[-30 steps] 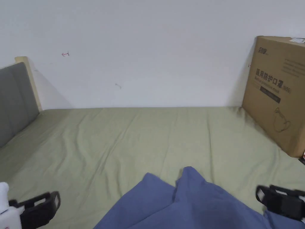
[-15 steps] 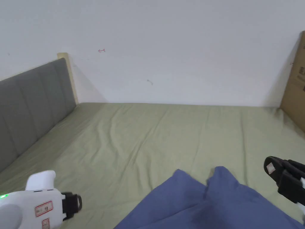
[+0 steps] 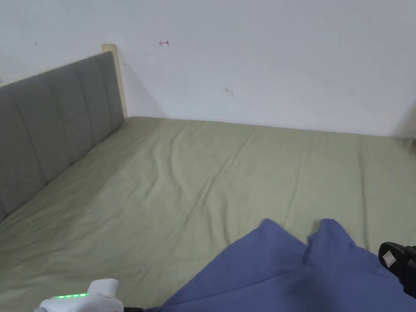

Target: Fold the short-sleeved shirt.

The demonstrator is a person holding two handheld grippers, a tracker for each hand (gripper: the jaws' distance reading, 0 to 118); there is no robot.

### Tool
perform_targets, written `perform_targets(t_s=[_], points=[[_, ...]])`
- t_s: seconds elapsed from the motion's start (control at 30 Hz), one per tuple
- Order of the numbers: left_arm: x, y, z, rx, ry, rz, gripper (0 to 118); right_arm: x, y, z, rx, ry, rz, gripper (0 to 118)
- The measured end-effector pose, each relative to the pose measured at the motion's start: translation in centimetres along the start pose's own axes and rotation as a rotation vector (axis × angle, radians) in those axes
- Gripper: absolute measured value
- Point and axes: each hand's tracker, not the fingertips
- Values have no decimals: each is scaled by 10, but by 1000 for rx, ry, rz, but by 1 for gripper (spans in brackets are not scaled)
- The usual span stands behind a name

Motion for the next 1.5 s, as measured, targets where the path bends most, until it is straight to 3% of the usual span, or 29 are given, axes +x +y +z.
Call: perform_targets(t_s=[0.03,0.1,0.13,0.17,0.23,0.33,0.47,0.6,0.7,0.73,0.77,0.8,0.83,0.87,1.0,1.1,1.2,1.23,1.27,1.3,1.33,1.37,1.4,1.47,1.5], points=[[5,-4,3,33,41,-67,89,-1,-1,-2,-8,-4,5,0],[16,-9,16,71,25,-167,64,-1,-3,-6,-28,-20,14,0],[20,-11,21,85,29,-204,41,-4,-4,-7,-36,-28,19,0],[23,-13,26,100,-7,-222,6,-3,-7,-9,-42,-33,19,0],[33,-18,38,136,-92,-216,1,1,-9,-15,-59,-44,13,0],[45,-24,60,290,-27,-251,1,18,2,-31,-96,-5,-1,0],[39,-24,101,522,-198,-81,1,61,27,-83,-215,-93,35,0],[39,-13,113,533,-238,-27,1,122,39,-158,-358,-117,-103,4],[48,-3,117,519,-269,-3,1,154,40,-209,-466,-188,-159,31],[50,-2,116,514,-264,-1,1,161,38,-223,-499,-189,-172,31],[52,1,114,504,-249,1,1,170,35,-242,-574,-183,-188,77],[54,1,111,490,-234,4,1,177,29,-256,-641,-168,-206,105],[54,1,108,475,-223,9,1,182,25,-266,-663,-160,-209,115],[55,1,104,456,-212,18,1,186,21,-278,-699,-181,-195,116],[52,1,86,398,-177,40,1,201,0,-313,-812,-295,-27,116],[49,1,77,363,-157,28,1,202,-19,-322,-923,-233,66,114],[33,-5,61,344,-142,31,1,192,-15,-308,-845,-199,117,109],[32,-5,60,337,-146,39,1,191,-14,-304,-837,-170,120,99],[31,-4,58,330,-153,51,1,190,-11,-298,-822,-167,122,82],[31,-3,59,327,-156,64,1,189,-8,-291,-796,-165,125,55],[31,-3,59,325,-156,74,1,188,-4,-285,-774,-145,126,15],[30,-3,59,323,-157,85,1,187,-1,-278,-766,-154,122,0],[30,-3,61,326,-158,91,1,184,7,-268,-725,-156,104,0],[31,-4,67,335,-158,96,1,181,17,-239,-635,-65,35,0],[31,-6,72,347,-156,98,1,177,26,-223,-569,-94,27,0]])
